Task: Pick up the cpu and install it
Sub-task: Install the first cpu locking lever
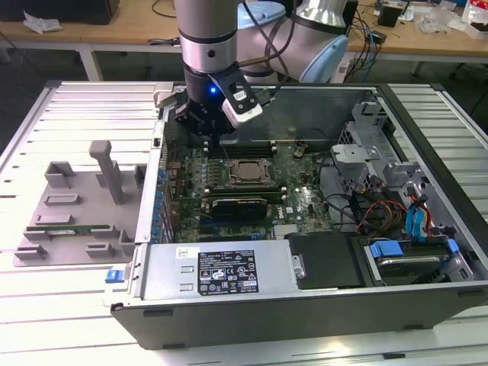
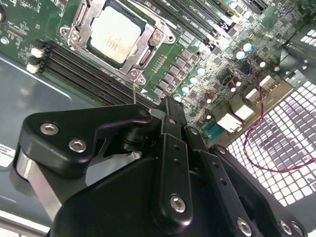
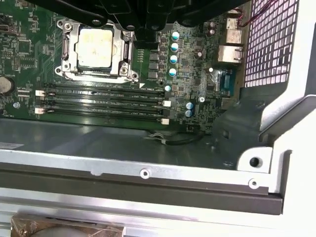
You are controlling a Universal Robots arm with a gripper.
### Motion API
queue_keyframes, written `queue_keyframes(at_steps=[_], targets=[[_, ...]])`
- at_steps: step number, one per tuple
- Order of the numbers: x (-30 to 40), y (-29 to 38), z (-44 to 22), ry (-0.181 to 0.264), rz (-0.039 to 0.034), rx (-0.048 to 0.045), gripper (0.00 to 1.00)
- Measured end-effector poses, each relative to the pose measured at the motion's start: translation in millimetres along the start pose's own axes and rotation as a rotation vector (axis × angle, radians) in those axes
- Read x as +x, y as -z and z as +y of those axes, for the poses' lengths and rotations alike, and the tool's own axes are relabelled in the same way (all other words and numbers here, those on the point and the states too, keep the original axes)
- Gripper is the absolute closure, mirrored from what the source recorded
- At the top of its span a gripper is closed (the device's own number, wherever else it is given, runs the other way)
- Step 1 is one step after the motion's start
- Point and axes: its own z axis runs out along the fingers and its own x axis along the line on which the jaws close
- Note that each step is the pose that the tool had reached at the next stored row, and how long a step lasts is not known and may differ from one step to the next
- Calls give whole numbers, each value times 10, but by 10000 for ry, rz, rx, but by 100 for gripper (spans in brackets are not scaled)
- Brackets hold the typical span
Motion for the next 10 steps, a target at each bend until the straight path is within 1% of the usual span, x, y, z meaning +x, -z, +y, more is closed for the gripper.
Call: queue_keyframes(at_steps=[5,10], targets=[[12,-5,9,0,-1,-2,89],[57,-15,52,0,1,0,89]])
